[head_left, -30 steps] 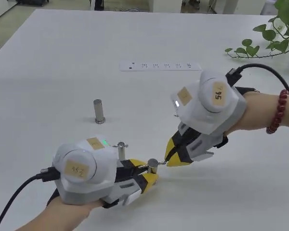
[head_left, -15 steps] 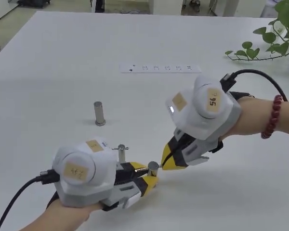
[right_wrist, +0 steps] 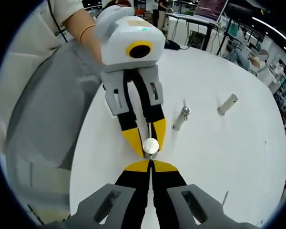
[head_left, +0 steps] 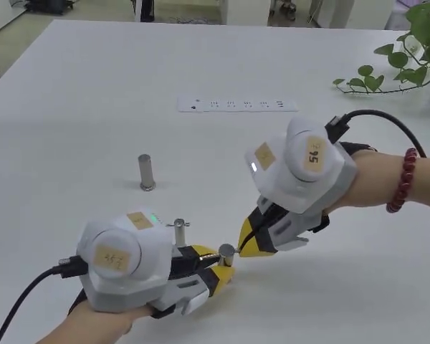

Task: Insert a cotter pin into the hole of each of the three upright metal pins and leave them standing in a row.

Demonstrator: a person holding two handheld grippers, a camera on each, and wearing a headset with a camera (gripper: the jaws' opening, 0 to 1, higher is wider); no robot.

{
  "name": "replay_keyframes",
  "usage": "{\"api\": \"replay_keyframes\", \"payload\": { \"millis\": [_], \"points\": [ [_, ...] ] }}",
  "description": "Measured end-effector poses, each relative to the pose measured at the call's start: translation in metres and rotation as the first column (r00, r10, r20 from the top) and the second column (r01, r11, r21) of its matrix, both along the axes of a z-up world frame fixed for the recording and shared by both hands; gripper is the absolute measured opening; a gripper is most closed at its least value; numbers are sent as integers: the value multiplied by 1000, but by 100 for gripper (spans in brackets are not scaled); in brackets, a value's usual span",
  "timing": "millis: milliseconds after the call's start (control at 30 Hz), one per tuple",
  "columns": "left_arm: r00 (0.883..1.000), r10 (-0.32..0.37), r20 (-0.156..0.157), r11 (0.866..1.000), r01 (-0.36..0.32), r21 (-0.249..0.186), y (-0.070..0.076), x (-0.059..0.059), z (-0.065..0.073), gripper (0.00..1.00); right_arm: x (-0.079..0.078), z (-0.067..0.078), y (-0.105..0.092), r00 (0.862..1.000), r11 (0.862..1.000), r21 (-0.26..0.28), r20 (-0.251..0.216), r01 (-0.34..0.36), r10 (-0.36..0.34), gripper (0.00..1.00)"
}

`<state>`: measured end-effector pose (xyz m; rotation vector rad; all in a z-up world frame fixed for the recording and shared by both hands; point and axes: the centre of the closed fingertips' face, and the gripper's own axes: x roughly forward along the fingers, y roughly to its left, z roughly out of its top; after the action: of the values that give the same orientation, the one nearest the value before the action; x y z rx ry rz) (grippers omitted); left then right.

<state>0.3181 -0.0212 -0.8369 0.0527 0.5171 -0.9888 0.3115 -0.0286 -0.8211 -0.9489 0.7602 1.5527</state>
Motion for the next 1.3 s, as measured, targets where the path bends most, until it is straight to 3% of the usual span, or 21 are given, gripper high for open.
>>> {"api": "replay_keyframes", "payload": {
  "millis": [233, 567, 867, 1100, 1300],
  "points": [
    [1000, 15, 3, 1000, -15, 10, 8, 2, 1, 20, 0, 0, 0, 1000, 1000, -8, 7, -4, 4, 3],
    [1000, -4, -5, 1000, 4, -3, 5, -1, 2, 17, -1, -1, 0, 1000, 1000, -11, -6, 12, -12, 4],
    [1000, -5, 3, 1000, 5, 7, 15, -5, 6, 26, 1, 6, 7, 996, 995, 54, -44, 80, -77, 17],
    [1000, -6, 21, 1000, 6, -13, 22, -10, 15, 30, 0, 9, 16, 989, 984, 120, -84, 129, -120, 18],
    [999, -9, 38, 999, 10, -36, 27, -12, 23, 33, -1, 5, 19, 987, 980, 140, -94, 140, -128, 18]
  ]
}}
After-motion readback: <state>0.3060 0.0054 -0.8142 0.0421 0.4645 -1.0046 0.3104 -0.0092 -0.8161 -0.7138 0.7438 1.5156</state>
